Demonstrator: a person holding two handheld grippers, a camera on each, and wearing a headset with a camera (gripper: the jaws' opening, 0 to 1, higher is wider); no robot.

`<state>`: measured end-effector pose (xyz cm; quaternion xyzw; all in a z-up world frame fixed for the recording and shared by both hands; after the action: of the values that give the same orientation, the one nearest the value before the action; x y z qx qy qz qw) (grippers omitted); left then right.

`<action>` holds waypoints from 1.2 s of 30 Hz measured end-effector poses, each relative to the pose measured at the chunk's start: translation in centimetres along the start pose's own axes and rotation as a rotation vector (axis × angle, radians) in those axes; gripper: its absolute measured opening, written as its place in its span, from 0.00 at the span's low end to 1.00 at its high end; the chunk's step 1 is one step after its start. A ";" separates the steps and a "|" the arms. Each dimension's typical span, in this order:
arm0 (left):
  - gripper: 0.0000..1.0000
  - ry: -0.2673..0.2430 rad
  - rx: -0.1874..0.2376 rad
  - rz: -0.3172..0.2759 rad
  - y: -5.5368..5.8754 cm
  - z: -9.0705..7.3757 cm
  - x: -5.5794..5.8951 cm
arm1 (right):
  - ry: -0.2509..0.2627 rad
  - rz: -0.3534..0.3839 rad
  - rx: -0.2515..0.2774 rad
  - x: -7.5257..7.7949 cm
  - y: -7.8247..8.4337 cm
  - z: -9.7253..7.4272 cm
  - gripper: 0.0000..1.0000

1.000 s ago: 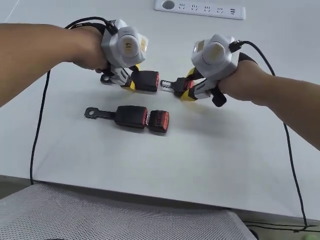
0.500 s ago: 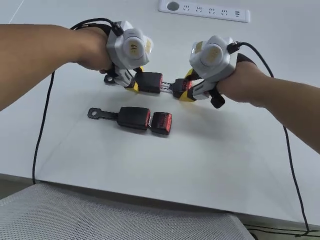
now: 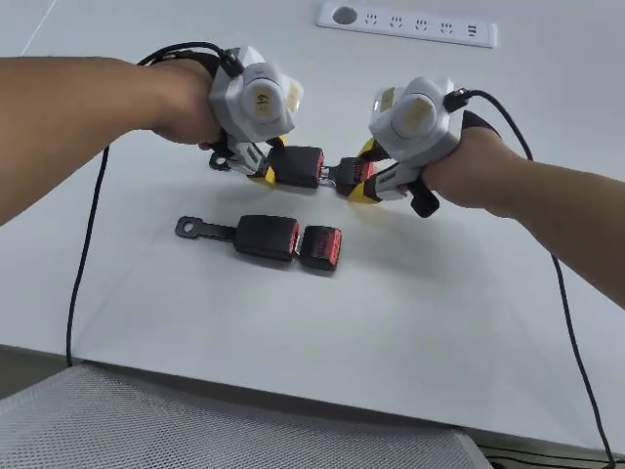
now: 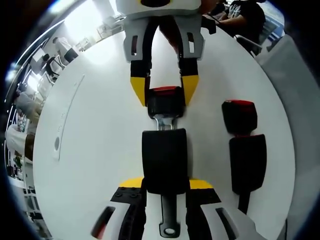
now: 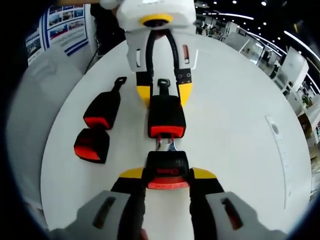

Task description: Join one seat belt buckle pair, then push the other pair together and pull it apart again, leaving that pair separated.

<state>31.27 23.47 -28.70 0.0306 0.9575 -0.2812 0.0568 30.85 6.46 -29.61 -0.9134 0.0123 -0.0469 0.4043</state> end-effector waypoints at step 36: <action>0.30 -0.015 0.027 -0.032 0.4 -0.1 0.0 | -0.011 0.021 0.060 0.5 -0.9 1.4 0.33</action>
<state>31.31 23.86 -28.86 0.0139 0.9535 -0.2950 0.0593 31.49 8.01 -29.85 -0.9008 0.0183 -0.0379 0.4321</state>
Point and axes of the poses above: the centre of the closed fingertips' face, and the gripper's own axes: z roughly forward along the fingers, x roughly to its right, y roughly out of its underside, the point moved 9 cm from there along -z, roughly backward along the fingers, and after that the axes turned 13 degrees about x, right-handed, at the moved point
